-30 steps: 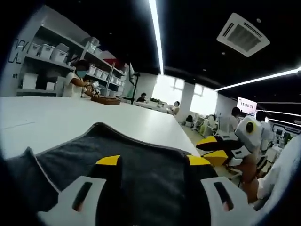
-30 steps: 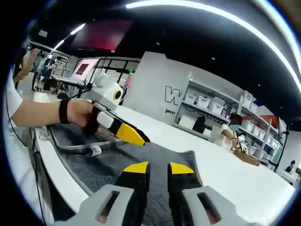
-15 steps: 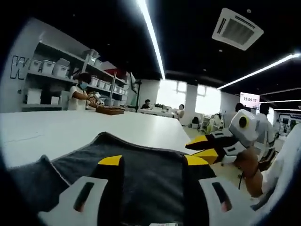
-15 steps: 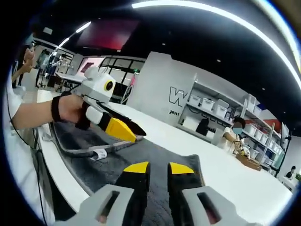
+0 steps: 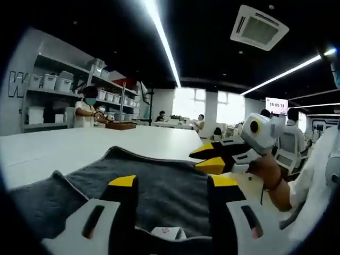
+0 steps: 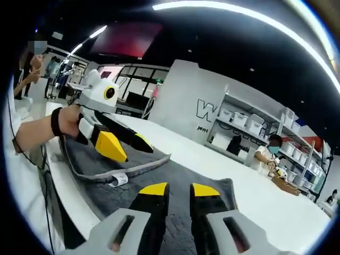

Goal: Open the folded towel by lifting each exposed corner and separating the folded layers until the towel lies flat within the target outline without major curled edges

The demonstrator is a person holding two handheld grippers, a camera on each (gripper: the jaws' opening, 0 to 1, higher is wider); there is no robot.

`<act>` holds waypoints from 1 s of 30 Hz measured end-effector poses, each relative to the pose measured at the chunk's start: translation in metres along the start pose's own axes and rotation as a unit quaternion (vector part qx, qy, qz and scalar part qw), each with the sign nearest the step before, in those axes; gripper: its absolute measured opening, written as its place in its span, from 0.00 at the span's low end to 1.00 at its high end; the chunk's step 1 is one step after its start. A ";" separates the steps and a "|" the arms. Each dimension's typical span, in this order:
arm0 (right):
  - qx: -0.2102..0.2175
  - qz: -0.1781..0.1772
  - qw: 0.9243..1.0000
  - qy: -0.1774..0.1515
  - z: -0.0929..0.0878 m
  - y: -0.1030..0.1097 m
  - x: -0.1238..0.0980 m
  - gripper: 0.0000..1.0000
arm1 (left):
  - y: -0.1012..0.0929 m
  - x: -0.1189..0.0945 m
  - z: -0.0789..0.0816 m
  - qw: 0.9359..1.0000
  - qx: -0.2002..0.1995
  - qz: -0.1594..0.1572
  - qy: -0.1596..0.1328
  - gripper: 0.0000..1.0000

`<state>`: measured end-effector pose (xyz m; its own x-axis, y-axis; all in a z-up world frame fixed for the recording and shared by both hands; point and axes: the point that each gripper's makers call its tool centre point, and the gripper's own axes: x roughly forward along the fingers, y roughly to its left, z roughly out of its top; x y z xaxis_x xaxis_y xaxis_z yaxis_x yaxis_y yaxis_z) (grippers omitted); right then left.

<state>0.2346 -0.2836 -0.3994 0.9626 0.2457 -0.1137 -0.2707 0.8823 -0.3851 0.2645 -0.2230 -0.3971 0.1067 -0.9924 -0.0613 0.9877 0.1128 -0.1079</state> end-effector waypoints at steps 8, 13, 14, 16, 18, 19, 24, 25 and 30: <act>0.002 0.019 1.000 -0.011 0.012 0.009 0.005 0.10 | -0.008 -0.024 -0.007 1.000 0.001 0.013 -0.002 0.50; 0.001 0.023 1.000 -0.013 0.015 0.011 0.007 0.09 | -0.014 -0.035 -0.009 1.000 -0.002 0.020 0.000 0.49; 0.001 0.023 1.000 -0.014 0.016 0.011 0.007 0.09 | -0.020 -0.040 -0.010 1.000 -0.006 0.016 0.000 0.49; 0.002 0.025 1.000 -0.015 0.018 0.013 0.008 0.09 | -0.024 -0.045 -0.010 1.000 -0.009 0.017 -0.004 0.49; 0.002 0.029 0.999 -0.016 0.019 0.015 0.009 0.09 | -0.030 -0.049 -0.011 1.000 0.003 0.019 -0.002 0.49; 0.001 0.030 0.999 -0.015 0.020 0.016 0.009 0.09 | -0.032 -0.050 -0.012 1.000 0.003 0.019 -0.002 0.49; 0.001 0.037 0.999 -0.020 0.024 0.021 0.012 0.09 | -0.035 -0.055 -0.018 1.000 -0.005 0.026 0.000 0.49; 0.013 0.051 0.998 -0.027 0.027 0.026 0.015 0.09 | -0.035 -0.056 -0.020 0.999 -0.018 0.029 0.004 0.49; 0.043 0.081 0.994 -0.053 0.036 0.032 0.020 0.10 | -0.035 -0.058 -0.029 0.999 0.010 0.034 0.019 0.49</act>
<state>0.2451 -0.2360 -0.3805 0.9028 0.4245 -0.0692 -0.4254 0.8575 -0.2893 0.2207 -0.1680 -0.4184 0.1704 -0.9798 -0.1052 0.9804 0.1793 -0.0821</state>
